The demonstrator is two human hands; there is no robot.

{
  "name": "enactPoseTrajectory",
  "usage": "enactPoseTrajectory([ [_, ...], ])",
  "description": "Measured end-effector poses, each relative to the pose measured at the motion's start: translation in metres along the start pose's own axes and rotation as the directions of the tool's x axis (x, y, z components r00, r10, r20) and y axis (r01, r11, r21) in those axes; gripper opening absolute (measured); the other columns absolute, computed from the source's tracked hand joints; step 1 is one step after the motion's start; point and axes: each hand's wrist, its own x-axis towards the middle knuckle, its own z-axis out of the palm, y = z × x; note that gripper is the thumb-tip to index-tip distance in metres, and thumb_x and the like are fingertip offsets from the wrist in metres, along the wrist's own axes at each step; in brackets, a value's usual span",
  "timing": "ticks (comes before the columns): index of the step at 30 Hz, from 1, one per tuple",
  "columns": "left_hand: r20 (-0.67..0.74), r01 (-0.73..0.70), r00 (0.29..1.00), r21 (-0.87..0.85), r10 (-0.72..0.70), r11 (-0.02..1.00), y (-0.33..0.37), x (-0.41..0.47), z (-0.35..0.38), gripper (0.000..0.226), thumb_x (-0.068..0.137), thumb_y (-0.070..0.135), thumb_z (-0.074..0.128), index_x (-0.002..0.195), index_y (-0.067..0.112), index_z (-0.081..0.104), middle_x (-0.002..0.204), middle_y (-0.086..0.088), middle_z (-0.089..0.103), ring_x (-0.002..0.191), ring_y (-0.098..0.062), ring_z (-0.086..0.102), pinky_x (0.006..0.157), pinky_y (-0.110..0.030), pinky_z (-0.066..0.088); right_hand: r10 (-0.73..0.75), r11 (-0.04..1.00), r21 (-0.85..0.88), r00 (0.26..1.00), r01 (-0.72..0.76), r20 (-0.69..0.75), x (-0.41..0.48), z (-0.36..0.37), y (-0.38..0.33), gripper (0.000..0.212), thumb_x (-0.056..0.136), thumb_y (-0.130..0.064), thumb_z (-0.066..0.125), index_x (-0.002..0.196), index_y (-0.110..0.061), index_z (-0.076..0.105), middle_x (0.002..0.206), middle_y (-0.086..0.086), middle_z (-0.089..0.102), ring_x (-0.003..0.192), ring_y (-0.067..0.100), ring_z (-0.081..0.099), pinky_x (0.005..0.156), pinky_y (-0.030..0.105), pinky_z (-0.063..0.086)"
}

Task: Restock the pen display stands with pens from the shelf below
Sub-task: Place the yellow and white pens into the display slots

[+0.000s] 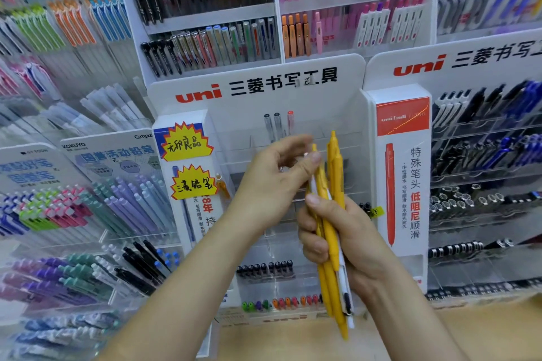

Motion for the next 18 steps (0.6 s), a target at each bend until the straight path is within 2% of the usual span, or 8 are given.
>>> enactPoseTrajectory([
  [1, -0.044, -0.054, 0.997, 0.112, 0.059, 0.992, -0.002, -0.004, -0.001, 0.036, 0.088, 0.038, 0.065, 0.122, 0.031, 0.057, 0.111, 0.007, 0.063, 0.099, -0.012, 0.061, 0.082, -0.023, 0.052, -0.049, 0.999, 0.015, 0.997, 0.05, -0.06, 0.002, 0.003, -0.001, 0.018, 0.083, -0.019, 0.071, 0.088, -0.014, 0.054, 0.062, 0.005, 0.049, 0.04, 0.012, 0.045, 0.037, 0.022, 0.037],
  [3, -0.138, -0.092, 0.981, 0.275, 0.134, 0.957, -0.006, -0.024, -0.003, 0.039, 0.081, 0.051, 0.067, 0.116, 0.041, 0.053, 0.102, 0.014, 0.054, 0.089, -0.007, 0.054, 0.076, -0.019, 0.047, -0.154, 0.985, 0.046, 0.966, 0.167, -0.208, 0.006, 0.007, -0.004, 0.02, 0.082, -0.021, 0.067, 0.098, -0.014, 0.058, 0.063, 0.004, 0.054, 0.046, 0.013, 0.051, 0.043, 0.024, 0.044],
  [4, -0.149, -0.086, 0.979, 0.318, 0.14, 0.944, -0.007, -0.039, -0.003, 0.039, 0.076, 0.056, 0.069, 0.108, 0.043, 0.05, 0.097, 0.015, 0.052, 0.085, -0.005, 0.052, 0.071, -0.016, 0.043, -0.202, 0.974, 0.043, 0.941, 0.222, -0.271, 0.008, 0.01, -0.007, 0.019, 0.082, -0.022, 0.065, 0.099, -0.014, 0.059, 0.064, 0.004, 0.057, 0.049, 0.014, 0.054, 0.046, 0.025, 0.047],
  [6, -0.109, -0.076, 0.985, 0.437, 0.137, 0.896, -0.01, -0.072, 0.003, 0.048, 0.063, 0.068, 0.064, 0.097, 0.042, 0.041, 0.091, 0.016, 0.047, 0.082, -0.005, 0.049, 0.065, -0.014, 0.039, -0.273, 0.952, 0.037, 0.899, 0.303, -0.343, 0.009, 0.015, -0.01, 0.003, 0.09, -0.019, 0.06, 0.088, -0.018, 0.063, 0.067, 0.003, 0.06, 0.053, 0.014, 0.056, 0.047, 0.024, 0.048],
  [8, -0.095, -0.124, 0.975, 0.517, 0.2, 0.847, -0.018, -0.093, 0.007, 0.048, 0.06, 0.067, 0.066, 0.091, 0.042, 0.039, 0.089, 0.017, 0.047, 0.076, -0.006, 0.05, 0.06, -0.014, 0.039, -0.301, 0.933, 0.058, 0.861, 0.354, -0.41, 0.009, 0.022, -0.011, 0.029, 0.096, -0.016, 0.056, 0.069, -0.023, 0.067, 0.065, 0.004, 0.058, 0.052, 0.014, 0.054, 0.045, 0.024, 0.046],
  [10, -0.144, -0.169, 0.952, 0.489, 0.27, 0.856, -0.026, -0.1, 0.005, 0.04, 0.065, 0.045, 0.081, 0.087, 0.041, 0.048, 0.086, 0.015, 0.054, 0.064, -0.009, 0.055, 0.051, -0.013, 0.041, -0.314, 0.92, 0.067, 0.826, 0.387, -0.467, 0.008, 0.032, -0.01, 0.032, 0.097, -0.016, 0.055, 0.067, -0.022, 0.065, 0.065, 0.004, 0.056, 0.052, 0.014, 0.053, 0.044, 0.024, 0.046],
  [12, -0.214, -0.197, 0.923, 0.451, 0.32, 0.87, -0.028, -0.103, -0.003, 0.034, 0.069, 0.032, 0.083, 0.09, 0.039, 0.057, 0.082, 0.015, 0.06, 0.058, -0.01, 0.058, 0.05, -0.025, 0.05, -0.325, 0.91, 0.061, 0.797, 0.41, -0.508, 0.006, 0.038, -0.007, 0.021, 0.098, -0.015, 0.055, 0.077, -0.017, 0.059, 0.065, 0.004, 0.056, 0.051, 0.014, 0.053, 0.044, 0.024, 0.045],
  [18, -0.296, -0.324, 0.844, 0.385, 0.448, 0.864, -0.023, -0.115, -0.015, 0.023, 0.078, 0.036, 0.071, 0.1, 0.035, 0.069, 0.08, 0.018, 0.069, 0.068, -0.002, 0.067, 0.058, -0.02, 0.053, -0.328, 0.882, 0.088, 0.737, 0.463, -0.591, 0.005, 0.049, -0.003, 0.002, 0.099, -0.013, 0.053, 0.097, -0.013, 0.053, 0.067, 0.004, 0.055, 0.047, 0.013, 0.054, 0.042, 0.026, 0.045],
])
